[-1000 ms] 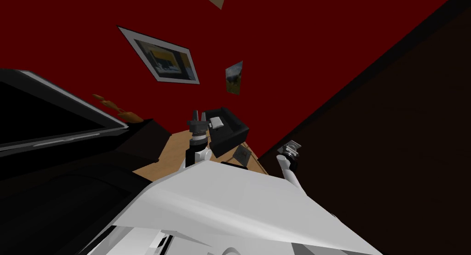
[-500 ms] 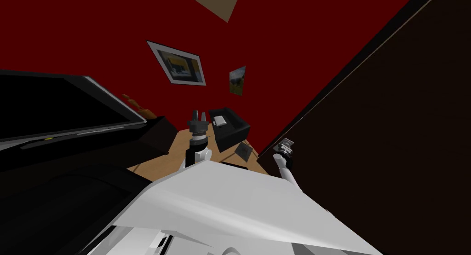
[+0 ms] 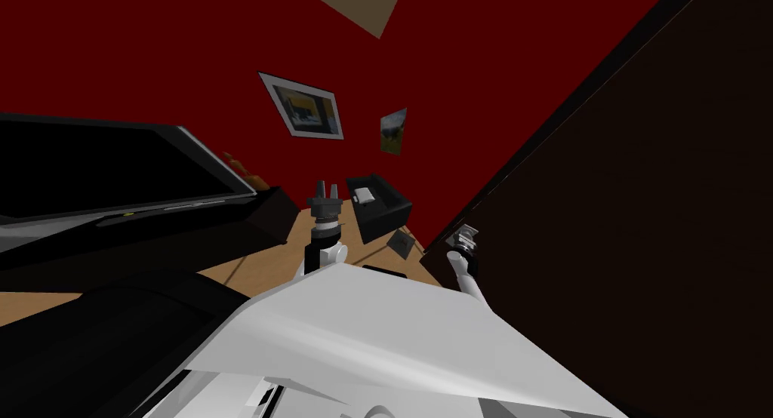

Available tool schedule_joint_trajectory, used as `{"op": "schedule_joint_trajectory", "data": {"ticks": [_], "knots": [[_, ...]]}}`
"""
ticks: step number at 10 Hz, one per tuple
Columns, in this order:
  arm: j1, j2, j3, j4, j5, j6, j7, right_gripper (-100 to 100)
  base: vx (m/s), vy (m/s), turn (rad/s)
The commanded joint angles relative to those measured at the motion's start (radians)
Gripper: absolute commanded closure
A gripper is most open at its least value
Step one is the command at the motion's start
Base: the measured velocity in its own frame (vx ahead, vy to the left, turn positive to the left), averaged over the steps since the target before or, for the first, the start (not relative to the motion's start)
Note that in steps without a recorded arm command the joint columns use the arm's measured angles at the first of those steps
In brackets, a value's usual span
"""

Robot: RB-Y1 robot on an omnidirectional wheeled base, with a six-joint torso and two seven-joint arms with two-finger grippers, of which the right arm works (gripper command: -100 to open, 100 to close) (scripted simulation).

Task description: Pull the door open

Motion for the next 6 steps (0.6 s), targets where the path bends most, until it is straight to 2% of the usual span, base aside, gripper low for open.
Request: {"op": "schedule_joint_trajectory", "data": {"ticks": [1,6], "knots": [[0.001,-0.003,0.025,-0.001,0.009,0.002,-0.018,100,-0.266,0.001,0.087],[0.009,-0.010,0.084,-0.029,0.029,0.014,-0.051,100,-0.244,0.002,0.084]]}}
